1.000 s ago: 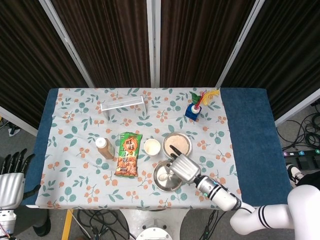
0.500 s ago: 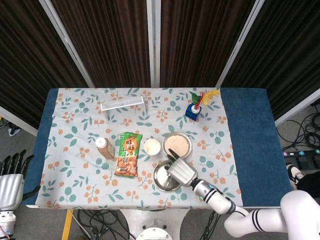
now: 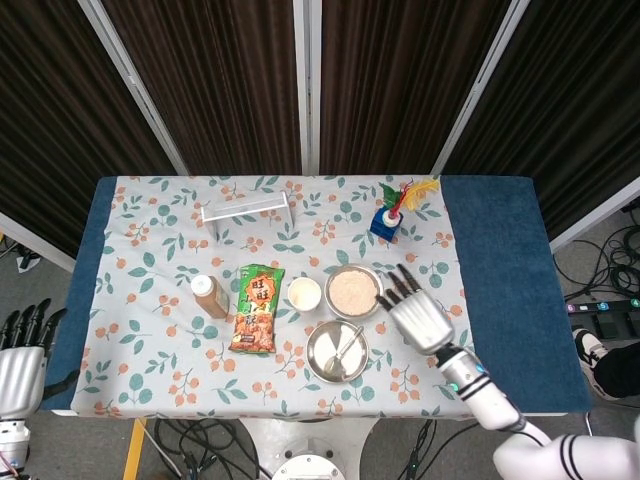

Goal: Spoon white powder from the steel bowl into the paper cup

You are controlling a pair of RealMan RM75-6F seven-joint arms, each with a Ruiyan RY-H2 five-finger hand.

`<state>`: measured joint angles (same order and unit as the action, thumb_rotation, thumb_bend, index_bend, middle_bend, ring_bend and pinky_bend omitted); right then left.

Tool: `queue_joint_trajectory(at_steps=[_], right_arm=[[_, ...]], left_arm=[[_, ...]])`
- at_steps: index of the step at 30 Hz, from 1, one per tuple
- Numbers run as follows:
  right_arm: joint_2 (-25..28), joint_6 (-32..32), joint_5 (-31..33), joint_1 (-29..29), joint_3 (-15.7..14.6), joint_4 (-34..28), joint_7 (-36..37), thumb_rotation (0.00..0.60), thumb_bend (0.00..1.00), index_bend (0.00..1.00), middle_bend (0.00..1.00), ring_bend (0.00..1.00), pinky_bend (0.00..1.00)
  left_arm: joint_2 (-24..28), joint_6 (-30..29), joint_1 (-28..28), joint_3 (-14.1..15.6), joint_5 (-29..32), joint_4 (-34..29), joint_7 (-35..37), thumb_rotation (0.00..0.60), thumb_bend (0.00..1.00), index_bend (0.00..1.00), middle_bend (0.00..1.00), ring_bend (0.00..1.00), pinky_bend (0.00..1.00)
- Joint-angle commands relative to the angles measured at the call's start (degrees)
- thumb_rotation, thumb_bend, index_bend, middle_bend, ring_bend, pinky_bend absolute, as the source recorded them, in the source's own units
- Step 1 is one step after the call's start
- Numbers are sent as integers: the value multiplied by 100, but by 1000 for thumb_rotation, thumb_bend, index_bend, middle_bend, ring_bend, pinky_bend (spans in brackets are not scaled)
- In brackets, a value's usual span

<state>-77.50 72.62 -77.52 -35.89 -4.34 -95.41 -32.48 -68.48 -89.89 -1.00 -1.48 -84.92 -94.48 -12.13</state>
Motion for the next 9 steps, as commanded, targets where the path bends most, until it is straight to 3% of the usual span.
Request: queue_joint_trajectory(at_steps=[1, 4, 9], right_arm=[[863, 797, 113, 828, -53, -266, 1027, 600, 161, 91, 186, 26, 0], [1217, 1210, 116, 1340, -123, -254, 1818, 600, 161, 7, 104, 0, 0], [1432, 1850, -61, 1996, -149, -171, 2558, 600, 161, 0, 76, 0, 0]], left_arm=[[-20, 37, 27, -19, 21, 9, 0, 600, 52, 211, 144, 74, 70], [-45, 72, 59, -42, 41, -1, -26, 600, 52, 211, 144, 74, 70], [-56, 116, 116, -81, 56, -66, -108, 600, 52, 211, 144, 73, 70]])
